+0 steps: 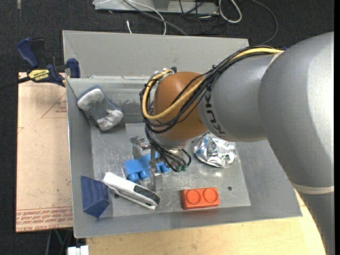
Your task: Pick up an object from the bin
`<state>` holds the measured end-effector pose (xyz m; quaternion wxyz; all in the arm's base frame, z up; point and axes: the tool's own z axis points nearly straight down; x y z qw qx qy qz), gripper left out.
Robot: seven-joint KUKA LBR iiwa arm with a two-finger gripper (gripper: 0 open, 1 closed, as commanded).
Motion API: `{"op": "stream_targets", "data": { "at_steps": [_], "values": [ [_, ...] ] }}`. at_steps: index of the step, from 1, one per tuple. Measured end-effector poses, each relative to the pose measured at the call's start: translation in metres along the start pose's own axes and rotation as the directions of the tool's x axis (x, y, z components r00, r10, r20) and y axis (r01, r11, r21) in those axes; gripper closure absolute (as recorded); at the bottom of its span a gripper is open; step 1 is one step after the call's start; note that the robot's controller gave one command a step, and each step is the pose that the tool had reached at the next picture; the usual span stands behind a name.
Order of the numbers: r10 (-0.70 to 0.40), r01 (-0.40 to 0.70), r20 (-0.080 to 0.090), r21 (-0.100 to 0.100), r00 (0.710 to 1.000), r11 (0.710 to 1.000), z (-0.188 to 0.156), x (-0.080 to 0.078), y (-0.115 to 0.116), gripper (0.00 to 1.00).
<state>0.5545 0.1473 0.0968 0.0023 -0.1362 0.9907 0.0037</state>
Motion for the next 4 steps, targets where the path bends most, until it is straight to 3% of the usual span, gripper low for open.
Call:
{"op": "stream_targets", "data": {
  "at_steps": [1,2,3,4],
  "values": [
    [0.034,-0.034,0.004,-0.002,0.999,0.999,-0.007,-0.008,-0.021,0.0],
    [-0.204,0.204,0.007,-0.001,0.979,0.979,0.025,0.029,0.005,1.0],
    [-0.203,0.203,0.006,0.0,0.979,0.979,0.025,0.029,0.004,1.0],
    [-0.227,0.227,0.012,0.0,0.974,0.974,-0.038,0.037,0.006,1.0]
  ]
}}
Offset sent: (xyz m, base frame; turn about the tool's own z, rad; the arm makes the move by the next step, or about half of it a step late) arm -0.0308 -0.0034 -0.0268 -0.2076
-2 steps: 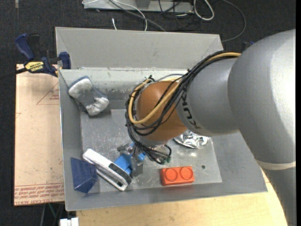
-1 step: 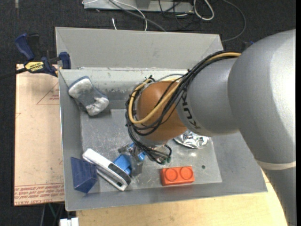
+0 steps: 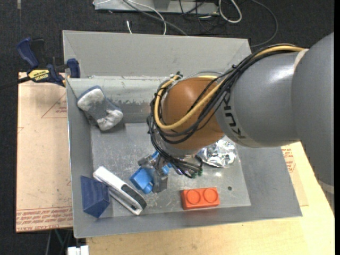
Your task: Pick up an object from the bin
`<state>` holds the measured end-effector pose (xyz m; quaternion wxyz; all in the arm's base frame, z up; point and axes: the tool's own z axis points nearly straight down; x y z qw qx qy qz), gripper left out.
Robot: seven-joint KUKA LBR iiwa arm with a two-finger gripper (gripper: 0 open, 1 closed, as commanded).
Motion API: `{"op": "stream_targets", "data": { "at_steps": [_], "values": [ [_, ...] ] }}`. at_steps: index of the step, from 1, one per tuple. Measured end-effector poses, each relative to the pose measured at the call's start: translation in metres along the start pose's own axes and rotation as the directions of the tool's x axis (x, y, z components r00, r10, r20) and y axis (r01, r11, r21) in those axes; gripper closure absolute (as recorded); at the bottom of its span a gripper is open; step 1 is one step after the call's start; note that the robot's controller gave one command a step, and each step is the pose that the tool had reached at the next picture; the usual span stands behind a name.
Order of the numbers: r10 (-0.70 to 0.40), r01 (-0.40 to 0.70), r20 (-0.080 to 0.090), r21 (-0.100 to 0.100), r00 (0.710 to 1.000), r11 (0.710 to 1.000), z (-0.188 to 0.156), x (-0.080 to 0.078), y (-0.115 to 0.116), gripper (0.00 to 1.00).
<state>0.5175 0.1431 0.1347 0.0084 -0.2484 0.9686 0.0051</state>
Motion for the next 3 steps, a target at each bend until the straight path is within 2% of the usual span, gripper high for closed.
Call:
{"op": "stream_targets", "data": {
  "at_steps": [1,2,3],
  "values": [
    [0.003,-0.003,-0.011,-0.003,1.0,1.0,0.017,-0.005,-0.002,1.0],
    [-0.024,0.024,-0.001,-0.002,1.0,1.0,0.006,-0.007,0.006,1.0],
    [-0.005,0.005,-0.007,-0.004,1.0,1.0,-0.006,-0.014,0.009,1.0]
  ]
}}
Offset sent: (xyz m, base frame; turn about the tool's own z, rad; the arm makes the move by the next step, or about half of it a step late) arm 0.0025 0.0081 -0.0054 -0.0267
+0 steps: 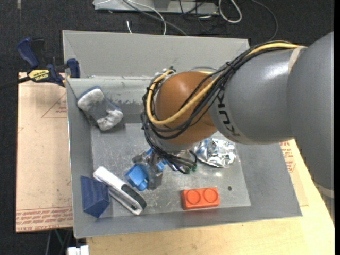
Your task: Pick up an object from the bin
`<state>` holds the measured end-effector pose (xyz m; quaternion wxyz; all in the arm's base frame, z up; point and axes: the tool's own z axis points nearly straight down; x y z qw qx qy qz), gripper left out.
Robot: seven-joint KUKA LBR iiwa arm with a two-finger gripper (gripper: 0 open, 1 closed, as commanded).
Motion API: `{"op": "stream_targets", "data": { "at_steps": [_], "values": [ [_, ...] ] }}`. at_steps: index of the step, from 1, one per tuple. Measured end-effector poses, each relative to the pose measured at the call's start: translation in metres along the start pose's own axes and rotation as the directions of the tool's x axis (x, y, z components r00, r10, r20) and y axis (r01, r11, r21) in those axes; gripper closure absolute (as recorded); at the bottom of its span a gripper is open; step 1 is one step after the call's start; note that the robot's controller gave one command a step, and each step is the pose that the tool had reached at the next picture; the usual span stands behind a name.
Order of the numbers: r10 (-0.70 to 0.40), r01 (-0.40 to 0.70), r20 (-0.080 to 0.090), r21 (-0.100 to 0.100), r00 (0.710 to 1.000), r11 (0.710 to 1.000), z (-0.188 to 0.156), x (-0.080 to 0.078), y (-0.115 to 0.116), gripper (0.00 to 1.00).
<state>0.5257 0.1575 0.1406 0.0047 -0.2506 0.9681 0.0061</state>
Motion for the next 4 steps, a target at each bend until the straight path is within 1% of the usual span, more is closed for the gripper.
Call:
{"op": "stream_targets", "data": {
  "at_steps": [1,2,3,4],
  "values": [
    [0.016,-0.016,0.002,0.0,1.0,1.0,0.004,0.0,-0.002,1.0],
    [-0.102,0.102,0.002,-0.001,0.995,0.995,-0.024,0.001,0.037,1.0],
    [0.069,-0.069,-0.003,0.001,0.998,0.998,0.008,-0.005,-0.012,1.0],
    [0.112,-0.112,0.014,-0.003,0.994,0.994,-0.037,-0.023,-0.014,1.0]
  ]
}}
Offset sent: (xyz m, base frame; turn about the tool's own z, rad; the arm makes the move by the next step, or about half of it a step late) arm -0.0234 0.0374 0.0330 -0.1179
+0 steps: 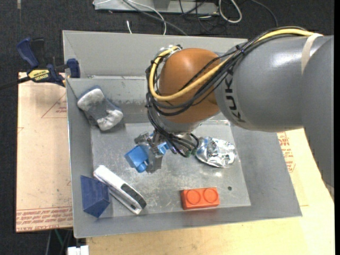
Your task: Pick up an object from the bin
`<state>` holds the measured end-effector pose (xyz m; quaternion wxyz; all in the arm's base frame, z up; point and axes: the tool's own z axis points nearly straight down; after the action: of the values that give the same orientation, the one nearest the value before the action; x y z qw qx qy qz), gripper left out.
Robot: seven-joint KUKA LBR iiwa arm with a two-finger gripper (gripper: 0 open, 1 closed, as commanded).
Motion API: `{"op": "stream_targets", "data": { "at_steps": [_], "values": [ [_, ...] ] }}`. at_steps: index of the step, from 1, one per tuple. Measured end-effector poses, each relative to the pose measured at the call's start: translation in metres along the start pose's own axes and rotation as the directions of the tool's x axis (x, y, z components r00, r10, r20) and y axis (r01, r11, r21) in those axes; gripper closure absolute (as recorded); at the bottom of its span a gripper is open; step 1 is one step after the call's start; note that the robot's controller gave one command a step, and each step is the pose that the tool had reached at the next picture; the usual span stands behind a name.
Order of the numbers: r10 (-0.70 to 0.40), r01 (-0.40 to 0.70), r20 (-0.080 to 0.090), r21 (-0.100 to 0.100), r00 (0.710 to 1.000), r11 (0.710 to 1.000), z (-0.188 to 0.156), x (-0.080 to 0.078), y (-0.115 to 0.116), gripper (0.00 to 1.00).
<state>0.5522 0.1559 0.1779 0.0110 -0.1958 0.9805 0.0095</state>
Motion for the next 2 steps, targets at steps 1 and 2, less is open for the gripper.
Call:
{"op": "stream_targets", "data": {
  "at_steps": [1,2],
  "values": [
    [-0.041,0.041,-0.016,0.0,0.999,0.999,-0.017,0.013,0.005,1.0],
    [0.012,-0.012,-0.006,-0.002,1.0,1.0,0.026,-0.013,0.005,1.0]
  ]
}}
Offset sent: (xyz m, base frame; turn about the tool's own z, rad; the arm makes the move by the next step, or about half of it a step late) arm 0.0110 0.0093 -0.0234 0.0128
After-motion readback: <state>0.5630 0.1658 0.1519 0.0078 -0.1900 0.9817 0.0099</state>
